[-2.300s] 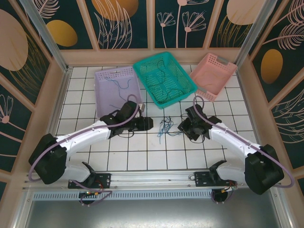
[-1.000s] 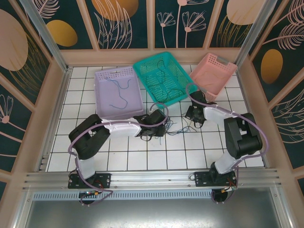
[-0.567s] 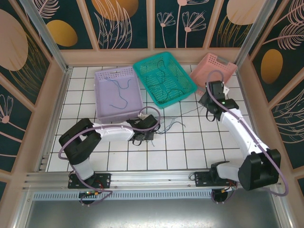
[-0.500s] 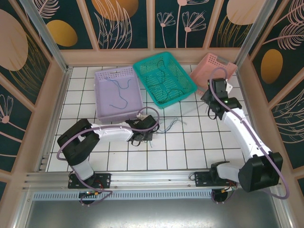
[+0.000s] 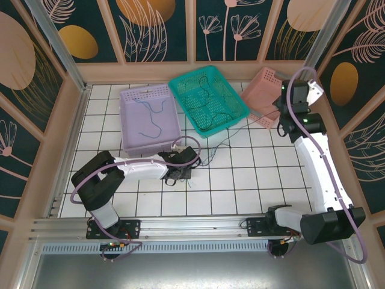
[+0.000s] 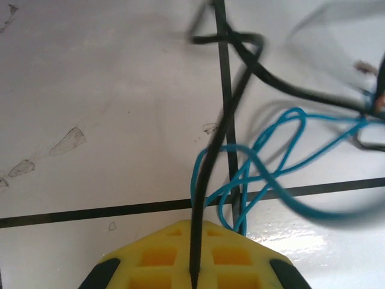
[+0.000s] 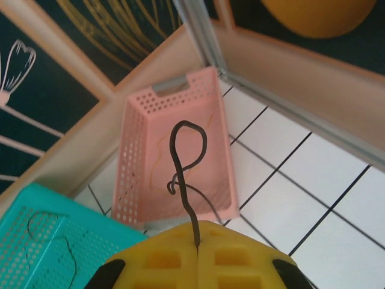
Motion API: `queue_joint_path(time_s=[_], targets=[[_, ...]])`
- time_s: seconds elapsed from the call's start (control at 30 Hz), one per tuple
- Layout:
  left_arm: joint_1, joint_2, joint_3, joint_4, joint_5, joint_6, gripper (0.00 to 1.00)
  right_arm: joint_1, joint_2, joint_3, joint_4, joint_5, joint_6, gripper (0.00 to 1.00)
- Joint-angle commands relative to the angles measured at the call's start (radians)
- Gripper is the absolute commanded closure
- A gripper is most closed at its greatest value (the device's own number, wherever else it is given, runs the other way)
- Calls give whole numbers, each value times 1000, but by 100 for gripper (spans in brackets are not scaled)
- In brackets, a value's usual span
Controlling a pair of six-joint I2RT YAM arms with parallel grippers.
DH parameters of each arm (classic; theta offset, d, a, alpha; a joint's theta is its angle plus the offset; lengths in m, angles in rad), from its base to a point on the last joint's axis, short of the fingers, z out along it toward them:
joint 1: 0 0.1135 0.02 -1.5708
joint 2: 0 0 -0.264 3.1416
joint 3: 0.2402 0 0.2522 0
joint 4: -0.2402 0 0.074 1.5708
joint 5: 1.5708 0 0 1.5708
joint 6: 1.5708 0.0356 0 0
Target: Untangle the cables
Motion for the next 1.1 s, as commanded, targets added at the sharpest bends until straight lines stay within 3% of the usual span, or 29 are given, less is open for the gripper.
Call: queue_joint_path(time_s=[0.0,0.5,0.63,0.73,0.87,1.07], targets=[[2,-9,8,-52,-32,-19,100,-51,-16,78,-17,33,-23,100],[3,-4,32,-121,-61,-24,100,-128,74,358,-3,57,-82,100],[2,-9,34,-114,-64,-21,100,-134,116,467,13,-9,-110,100],[5,-8,42,-117,-66,-15,100,-78,121,504,28,-46,-129,100],[8,26,106,-125,-54,-2,100,2,87,501,83,-7,-177,100],[11,54,96,-120,-48,2,100,23,87,615,139,32,-256,100]])
